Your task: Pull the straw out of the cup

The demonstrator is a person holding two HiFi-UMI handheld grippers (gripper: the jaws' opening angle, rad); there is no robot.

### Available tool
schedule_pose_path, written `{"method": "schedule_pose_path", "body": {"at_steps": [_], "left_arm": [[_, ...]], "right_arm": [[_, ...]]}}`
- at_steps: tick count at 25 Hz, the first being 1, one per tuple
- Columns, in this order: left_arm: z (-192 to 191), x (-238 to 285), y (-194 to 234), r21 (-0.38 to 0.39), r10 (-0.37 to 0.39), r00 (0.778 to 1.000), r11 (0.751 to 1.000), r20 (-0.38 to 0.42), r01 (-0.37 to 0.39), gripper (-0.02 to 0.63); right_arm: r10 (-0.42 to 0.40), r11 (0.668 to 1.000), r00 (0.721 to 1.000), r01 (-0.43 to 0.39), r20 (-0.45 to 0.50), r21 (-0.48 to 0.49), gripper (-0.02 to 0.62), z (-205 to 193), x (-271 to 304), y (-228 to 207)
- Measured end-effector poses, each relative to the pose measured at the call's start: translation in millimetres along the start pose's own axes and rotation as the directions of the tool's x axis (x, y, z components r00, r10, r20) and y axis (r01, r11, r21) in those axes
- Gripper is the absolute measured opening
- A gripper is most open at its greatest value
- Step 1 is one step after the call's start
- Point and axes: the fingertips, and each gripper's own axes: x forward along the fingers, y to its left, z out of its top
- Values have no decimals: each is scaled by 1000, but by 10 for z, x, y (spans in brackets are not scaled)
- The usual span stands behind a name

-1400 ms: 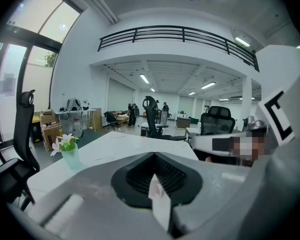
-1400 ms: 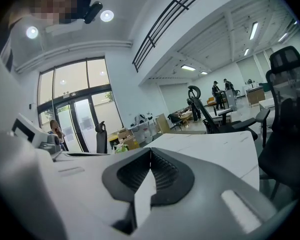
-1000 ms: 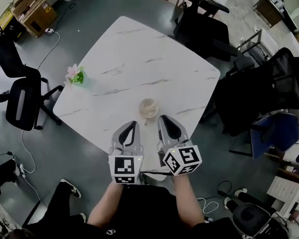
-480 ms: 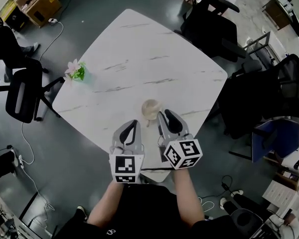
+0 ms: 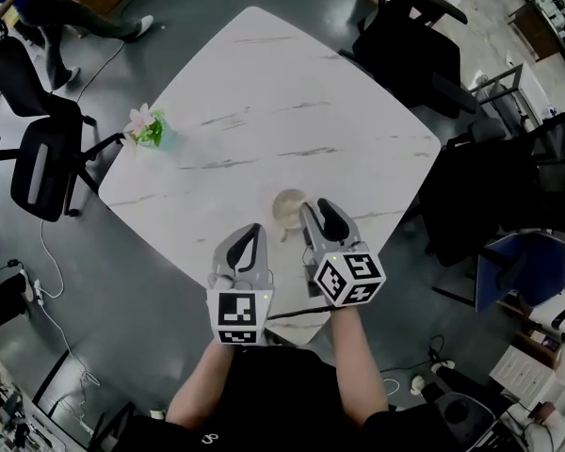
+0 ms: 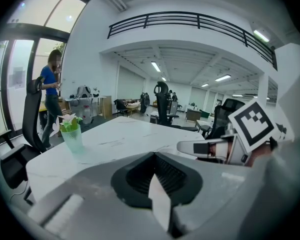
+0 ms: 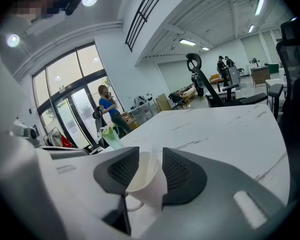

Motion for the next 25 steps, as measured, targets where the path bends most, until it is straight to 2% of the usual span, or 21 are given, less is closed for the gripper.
{"method": "schedule_pose_path", "body": {"at_steps": [10, 17, 25], "left_arm": [[-68, 21, 74, -16, 18, 1000, 1000, -20, -18, 0], [-66, -19, 101, -13, 19, 1000, 1000, -17, -20, 0], [-49, -108, 145, -5, 26, 1000, 1000, -8, -26, 0]], "right_arm": [[33, 999, 999, -33, -39, 11, 142, -100, 189, -46], [9, 1000, 1000, -9, -17, -22, 69, -101, 181, -34], [-13, 999, 999, 15, 43, -50, 51, 18, 110, -1]]}}
